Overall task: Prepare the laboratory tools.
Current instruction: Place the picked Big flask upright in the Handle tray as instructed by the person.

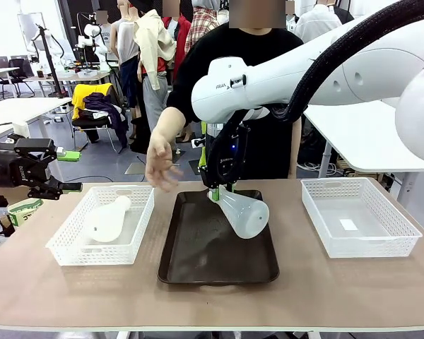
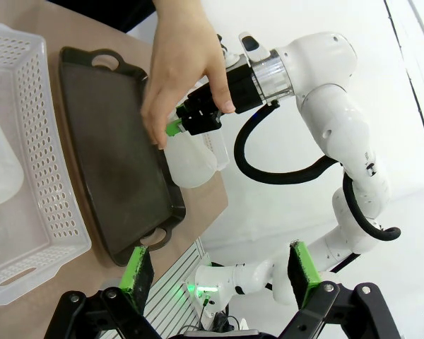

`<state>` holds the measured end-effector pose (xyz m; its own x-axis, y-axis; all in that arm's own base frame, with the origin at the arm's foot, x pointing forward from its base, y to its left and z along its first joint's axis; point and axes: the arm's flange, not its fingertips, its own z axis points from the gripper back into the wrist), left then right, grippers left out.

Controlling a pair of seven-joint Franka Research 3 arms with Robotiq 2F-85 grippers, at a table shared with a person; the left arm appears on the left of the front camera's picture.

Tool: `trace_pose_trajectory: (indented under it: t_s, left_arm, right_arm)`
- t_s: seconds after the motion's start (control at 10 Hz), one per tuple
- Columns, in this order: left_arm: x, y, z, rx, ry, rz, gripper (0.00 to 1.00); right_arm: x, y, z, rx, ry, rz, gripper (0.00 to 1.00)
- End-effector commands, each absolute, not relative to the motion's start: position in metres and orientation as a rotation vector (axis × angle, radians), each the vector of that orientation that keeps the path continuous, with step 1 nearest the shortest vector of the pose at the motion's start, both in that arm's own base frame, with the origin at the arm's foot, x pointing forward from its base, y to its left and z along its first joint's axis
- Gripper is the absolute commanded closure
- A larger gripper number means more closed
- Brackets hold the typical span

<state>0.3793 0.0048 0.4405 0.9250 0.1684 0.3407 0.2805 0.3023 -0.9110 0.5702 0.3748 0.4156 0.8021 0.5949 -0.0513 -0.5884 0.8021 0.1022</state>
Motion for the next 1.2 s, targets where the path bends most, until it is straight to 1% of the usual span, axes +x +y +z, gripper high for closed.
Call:
trace_pose_trajectory:
  t_s: [0.0,1.1]
  left_arm:
    - [0.3795,0.0051,0.4386,-1.294,-0.435,-0.086,0.00]
    - [0.3795,0.0051,0.4386,-1.294,-0.435,-0.086,0.00]
  right_arm:
    - [0.5705,0.3725,0.4189,0.082,0.077,0.633,1.00]
    - [0.5705,0.3725,0.4189,0.082,0.077,0.633,1.00]
